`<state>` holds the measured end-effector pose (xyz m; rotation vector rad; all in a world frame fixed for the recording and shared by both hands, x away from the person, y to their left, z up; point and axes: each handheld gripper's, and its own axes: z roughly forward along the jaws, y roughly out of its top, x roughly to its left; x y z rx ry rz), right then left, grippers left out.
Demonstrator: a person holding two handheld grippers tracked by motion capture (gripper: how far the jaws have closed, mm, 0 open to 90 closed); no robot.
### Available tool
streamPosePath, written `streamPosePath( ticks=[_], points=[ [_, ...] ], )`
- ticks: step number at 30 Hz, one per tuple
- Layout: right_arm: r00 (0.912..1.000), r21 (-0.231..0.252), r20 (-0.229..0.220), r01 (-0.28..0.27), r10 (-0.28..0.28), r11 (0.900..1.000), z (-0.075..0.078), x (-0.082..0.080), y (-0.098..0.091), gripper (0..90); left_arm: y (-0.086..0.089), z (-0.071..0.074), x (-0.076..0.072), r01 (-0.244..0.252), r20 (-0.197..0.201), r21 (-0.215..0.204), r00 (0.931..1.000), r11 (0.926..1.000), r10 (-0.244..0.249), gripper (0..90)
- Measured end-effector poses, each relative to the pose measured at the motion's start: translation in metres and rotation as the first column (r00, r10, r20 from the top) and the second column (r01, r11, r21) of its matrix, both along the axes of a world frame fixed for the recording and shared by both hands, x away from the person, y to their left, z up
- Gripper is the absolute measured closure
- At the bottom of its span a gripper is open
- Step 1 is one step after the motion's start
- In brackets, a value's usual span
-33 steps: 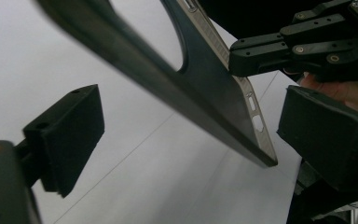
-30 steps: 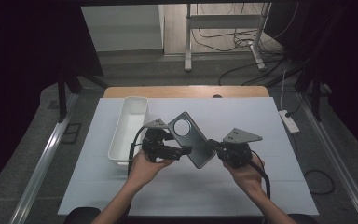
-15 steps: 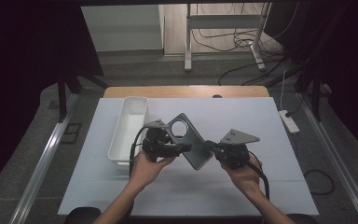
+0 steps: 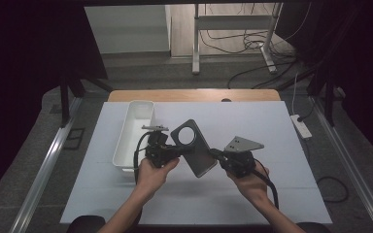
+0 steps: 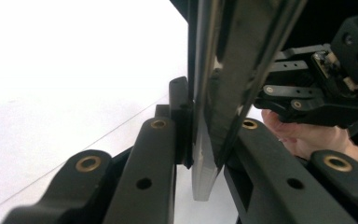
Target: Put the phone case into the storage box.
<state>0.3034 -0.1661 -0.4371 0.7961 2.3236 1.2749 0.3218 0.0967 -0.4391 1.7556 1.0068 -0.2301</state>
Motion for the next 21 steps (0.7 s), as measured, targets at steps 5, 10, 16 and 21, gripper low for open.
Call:
streamPosePath(
  ticks=[5, 10, 16, 21],
  points=[
    [0.9998, 0.007, -0.018, -0.004, 0.004, 1.0000, -0.001, 0.002, -0.001, 86.3, -0.002, 0.002, -0.002, -0.007, 0.008, 0.009, 0.9999, 0.9999, 0.007, 84.3],
    [0.9988, 0.052, -0.047, -0.007, 0.009, 0.9986, 0.002, 0.003, -0.004, 79.8, -0.002, 0.003, -0.003, -0.018, 0.032, 0.021, 0.9993, 0.9996, 0.018, 84.4],
    [0.9981, 0.057, -0.061, -0.009, 0.012, 0.9984, 0.005, 0.004, -0.009, 69.4, 0.002, 0.003, -0.002, -0.027, 0.048, 0.049, 0.9986, 0.9984, 0.024, 84.4],
    [0.9945, 0.045, -0.100, -0.026, 0.031, 0.9986, 0.006, 0.007, -0.012, 55.8, 0.005, 0.005, -0.002, -0.027, 0.078, 0.096, 0.9967, 0.9951, 0.019, 84.3]
  ],
)
